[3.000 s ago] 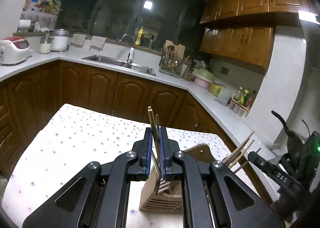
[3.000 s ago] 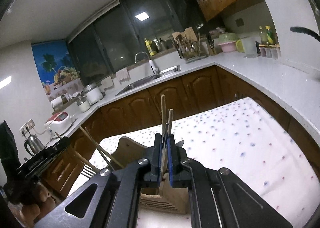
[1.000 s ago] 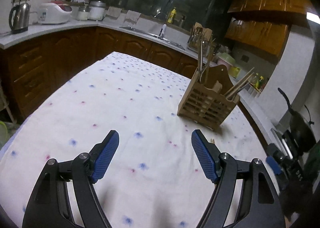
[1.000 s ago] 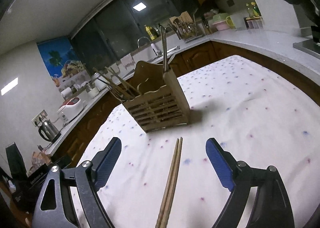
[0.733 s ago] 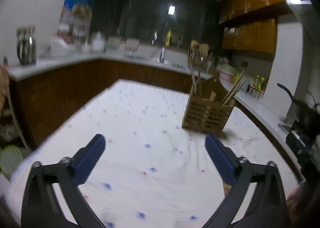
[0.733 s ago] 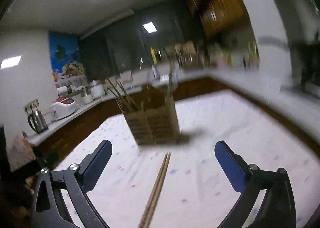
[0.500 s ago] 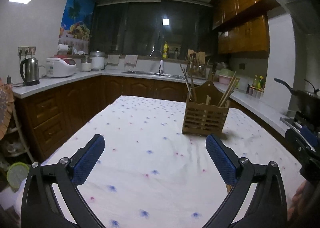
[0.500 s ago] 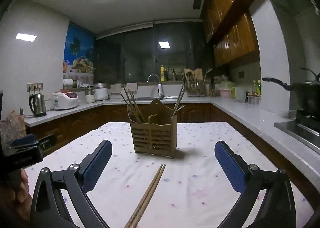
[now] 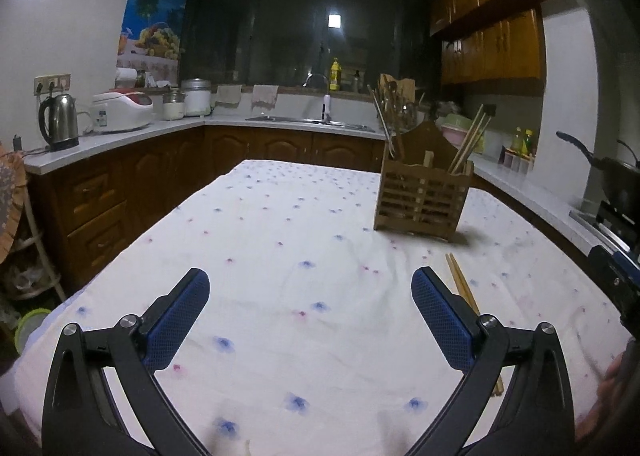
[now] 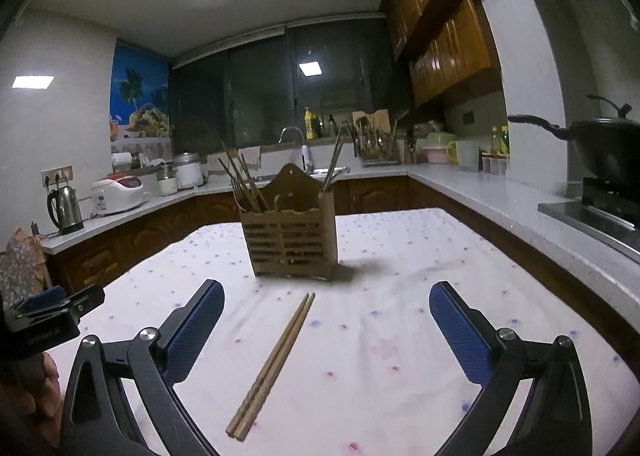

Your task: Organize utensils

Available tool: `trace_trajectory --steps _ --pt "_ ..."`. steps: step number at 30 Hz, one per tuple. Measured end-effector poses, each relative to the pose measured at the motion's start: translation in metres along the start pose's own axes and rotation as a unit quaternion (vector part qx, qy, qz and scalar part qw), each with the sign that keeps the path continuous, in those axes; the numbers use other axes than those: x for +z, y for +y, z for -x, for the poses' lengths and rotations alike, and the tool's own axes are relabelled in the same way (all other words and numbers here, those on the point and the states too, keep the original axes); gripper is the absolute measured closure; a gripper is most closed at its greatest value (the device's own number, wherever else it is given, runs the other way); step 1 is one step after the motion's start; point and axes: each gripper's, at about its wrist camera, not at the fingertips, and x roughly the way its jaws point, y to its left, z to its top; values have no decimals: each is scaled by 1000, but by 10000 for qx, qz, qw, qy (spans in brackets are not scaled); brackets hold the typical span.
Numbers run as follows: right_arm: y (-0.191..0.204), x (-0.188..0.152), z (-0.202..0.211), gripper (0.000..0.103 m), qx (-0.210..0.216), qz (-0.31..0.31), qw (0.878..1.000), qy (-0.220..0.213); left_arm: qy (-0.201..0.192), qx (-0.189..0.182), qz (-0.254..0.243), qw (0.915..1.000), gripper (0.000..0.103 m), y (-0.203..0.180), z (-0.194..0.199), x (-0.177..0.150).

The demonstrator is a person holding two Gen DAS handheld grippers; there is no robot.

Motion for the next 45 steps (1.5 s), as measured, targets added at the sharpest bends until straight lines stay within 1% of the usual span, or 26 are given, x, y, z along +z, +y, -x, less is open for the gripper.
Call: trace_trajectory --steps 7,17,26,45 --pt "-2 -7 0 0 -22 -1 10000 45 32 -13 -140 9999 0 -7 0 -5" --pt "-7 -10 11 0 27 -100 9998 -173 -157 43 -208 9997 0 -12 9 -5" --pt "-7 -10 15 0 89 -94 9997 -222 -102 10 -235 9997 0 -17 8 -3" --pt "-7 -12 10 0 115 -53 9999 -52 -21 111 -414 9991 0 -22 6 -5"
